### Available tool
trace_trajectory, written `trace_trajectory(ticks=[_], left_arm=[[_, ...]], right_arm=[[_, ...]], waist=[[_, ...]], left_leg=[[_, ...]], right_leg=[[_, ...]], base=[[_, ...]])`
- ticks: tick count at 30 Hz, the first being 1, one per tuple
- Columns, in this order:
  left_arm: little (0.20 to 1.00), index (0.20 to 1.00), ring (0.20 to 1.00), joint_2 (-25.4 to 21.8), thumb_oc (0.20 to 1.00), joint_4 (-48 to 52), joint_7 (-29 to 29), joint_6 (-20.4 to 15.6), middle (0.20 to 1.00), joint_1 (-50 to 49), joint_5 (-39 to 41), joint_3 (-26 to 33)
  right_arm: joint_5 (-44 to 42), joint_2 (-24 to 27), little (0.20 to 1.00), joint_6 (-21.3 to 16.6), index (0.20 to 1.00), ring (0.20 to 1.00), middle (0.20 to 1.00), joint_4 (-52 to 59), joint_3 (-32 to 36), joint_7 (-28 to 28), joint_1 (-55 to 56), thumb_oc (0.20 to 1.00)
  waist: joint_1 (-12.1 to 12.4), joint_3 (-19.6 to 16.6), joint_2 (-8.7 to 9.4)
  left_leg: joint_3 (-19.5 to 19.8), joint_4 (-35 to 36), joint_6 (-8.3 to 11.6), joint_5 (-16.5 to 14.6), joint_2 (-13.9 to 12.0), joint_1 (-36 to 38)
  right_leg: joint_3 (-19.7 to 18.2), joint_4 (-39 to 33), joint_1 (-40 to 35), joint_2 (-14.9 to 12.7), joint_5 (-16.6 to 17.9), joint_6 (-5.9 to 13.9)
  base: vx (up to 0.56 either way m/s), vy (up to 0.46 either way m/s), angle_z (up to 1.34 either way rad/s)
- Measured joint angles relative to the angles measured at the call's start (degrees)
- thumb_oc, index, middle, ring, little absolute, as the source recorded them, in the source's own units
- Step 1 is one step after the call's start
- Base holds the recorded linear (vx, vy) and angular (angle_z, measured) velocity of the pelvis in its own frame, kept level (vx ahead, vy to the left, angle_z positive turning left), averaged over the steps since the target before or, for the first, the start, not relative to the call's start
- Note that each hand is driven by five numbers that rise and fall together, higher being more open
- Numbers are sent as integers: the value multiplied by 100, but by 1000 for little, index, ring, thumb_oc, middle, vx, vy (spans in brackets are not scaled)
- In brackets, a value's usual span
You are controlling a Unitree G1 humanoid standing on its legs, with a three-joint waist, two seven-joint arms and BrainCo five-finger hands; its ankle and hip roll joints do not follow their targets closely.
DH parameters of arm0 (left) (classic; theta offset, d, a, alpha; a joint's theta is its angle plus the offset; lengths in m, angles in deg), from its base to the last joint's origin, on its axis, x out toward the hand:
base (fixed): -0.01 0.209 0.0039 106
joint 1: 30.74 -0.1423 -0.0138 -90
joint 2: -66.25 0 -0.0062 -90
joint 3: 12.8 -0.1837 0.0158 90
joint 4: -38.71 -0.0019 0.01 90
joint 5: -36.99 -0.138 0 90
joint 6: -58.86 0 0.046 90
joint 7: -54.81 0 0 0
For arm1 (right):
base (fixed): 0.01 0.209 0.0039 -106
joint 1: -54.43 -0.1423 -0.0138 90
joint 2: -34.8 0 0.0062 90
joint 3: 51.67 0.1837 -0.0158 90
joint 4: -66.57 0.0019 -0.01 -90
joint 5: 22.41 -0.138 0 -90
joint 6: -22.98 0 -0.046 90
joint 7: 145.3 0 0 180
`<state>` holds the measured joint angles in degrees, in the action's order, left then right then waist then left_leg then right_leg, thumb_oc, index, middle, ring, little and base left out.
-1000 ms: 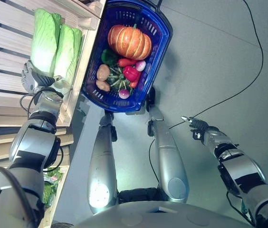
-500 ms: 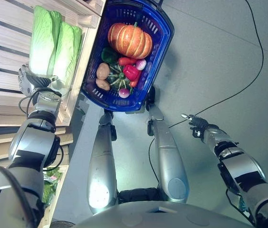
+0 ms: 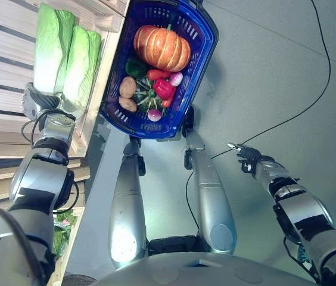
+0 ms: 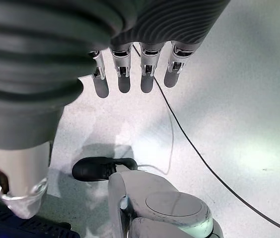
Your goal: Pick up fruits and vegetables into the basket
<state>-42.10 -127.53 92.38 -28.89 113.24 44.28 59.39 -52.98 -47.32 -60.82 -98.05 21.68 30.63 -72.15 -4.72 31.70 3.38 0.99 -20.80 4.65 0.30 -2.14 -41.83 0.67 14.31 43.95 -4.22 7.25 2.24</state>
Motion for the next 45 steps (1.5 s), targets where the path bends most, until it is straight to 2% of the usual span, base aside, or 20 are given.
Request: trace_trajectory(ticks=[5,19,20,21,23,29,45], left_arm=[[200,200,200,-42,200,14,-190,-41,200,4,-62,-48],[200,200,200,-150,200,71,-253,-126,200,7,-171,-140],[263,263,263,-161,263,70,-255,-126,263,6,-173,-150],[454,454,454,-164,454,70,-263,-123,454,6,-174,-152],[1000,1000,1000,-168,1000,69,-272,-116,1000,8,-173,-159],[1000,1000,1000,-274,1000,49,-371,49,1000,163,-168,-168],[1000,1000,1000,-280,1000,-7,-420,47,1000,211,-167,-172]], right_arm=[[0,0,1000,0,1000,1000,1000,0,0,0,0,1000],[0,97,1000,-1,1000,1000,1000,1,-1,-10,-16,1000],[0,97,1000,-1,1000,1000,1000,1,-1,-11,-18,1000],[0,99,1000,0,1000,1000,1000,1,-1,-11,-19,1000],[0,111,1000,0,1000,1000,1000,1,-3,-10,-21,1000],[0,128,1000,2,1000,1000,1000,1,-5,-11,-25,1000],[0,194,1000,7,1000,1000,1000,1,-10,-14,-149,1000]], waist=[[48,0,0],[66,-1,2],[66,-1,2],[64,-1,2],[62,-1,2],[61,-1,2],[59,-9,11]], left_leg=[[-1,-1,0,0,3,0],[-9,-6,3,8,7,-129],[-6,-7,4,10,7,-133],[-4,-9,5,10,7,-132],[-4,-15,5,10,8,-136],[-5,-60,5,8,11,-196],[-8,-92,2,-10,9,-224]], right_leg=[[0,1,0,-4,0,0],[-20,72,177,-6,-5,-6],[-20,75,182,-5,-5,-5],[-19,77,182,-5,-5,-6],[-20,78,183,-6,-5,-5],[-24,80,219,-6,1,2],[-27,98,246,-6,1,3]], base=[[0,0,0],[0,0,0],[0,0,0],[0,0,0],[0,0,0],[0,0,-1],[0,0,0]])
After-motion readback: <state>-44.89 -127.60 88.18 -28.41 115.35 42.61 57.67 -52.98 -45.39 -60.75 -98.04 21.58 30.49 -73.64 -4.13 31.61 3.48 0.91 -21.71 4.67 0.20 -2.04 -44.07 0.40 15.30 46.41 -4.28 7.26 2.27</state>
